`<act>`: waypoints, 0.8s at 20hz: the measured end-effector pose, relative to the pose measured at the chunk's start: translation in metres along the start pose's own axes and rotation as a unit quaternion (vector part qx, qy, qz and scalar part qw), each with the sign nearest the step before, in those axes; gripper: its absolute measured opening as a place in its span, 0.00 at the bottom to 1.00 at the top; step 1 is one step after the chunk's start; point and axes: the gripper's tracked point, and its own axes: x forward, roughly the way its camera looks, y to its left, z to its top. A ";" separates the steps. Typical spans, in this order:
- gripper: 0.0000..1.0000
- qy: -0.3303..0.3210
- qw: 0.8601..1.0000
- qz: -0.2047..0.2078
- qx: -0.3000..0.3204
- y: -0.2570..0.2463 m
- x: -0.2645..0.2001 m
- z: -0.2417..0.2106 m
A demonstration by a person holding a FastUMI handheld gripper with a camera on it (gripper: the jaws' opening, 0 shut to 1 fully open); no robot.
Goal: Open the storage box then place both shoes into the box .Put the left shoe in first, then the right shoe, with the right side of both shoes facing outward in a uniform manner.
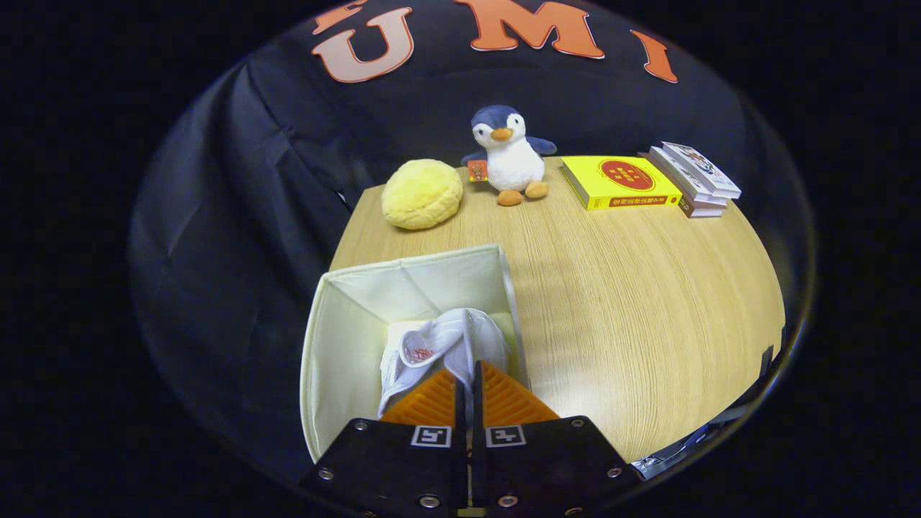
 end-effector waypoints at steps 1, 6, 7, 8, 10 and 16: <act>0.03 0.012 1.000 0.008 -0.002 0.004 0.003 -0.006; 0.17 0.027 0.999 0.036 -0.029 0.007 0.000 -0.011; 0.17 0.031 0.998 0.051 -0.028 0.009 -0.002 -0.012; 0.18 0.037 0.997 0.066 -0.026 0.012 -0.006 -0.014; 0.23 0.028 0.995 0.087 -0.026 0.012 -0.016 -0.005; 0.40 -0.065 0.990 0.113 -0.045 -0.017 -0.055 0.048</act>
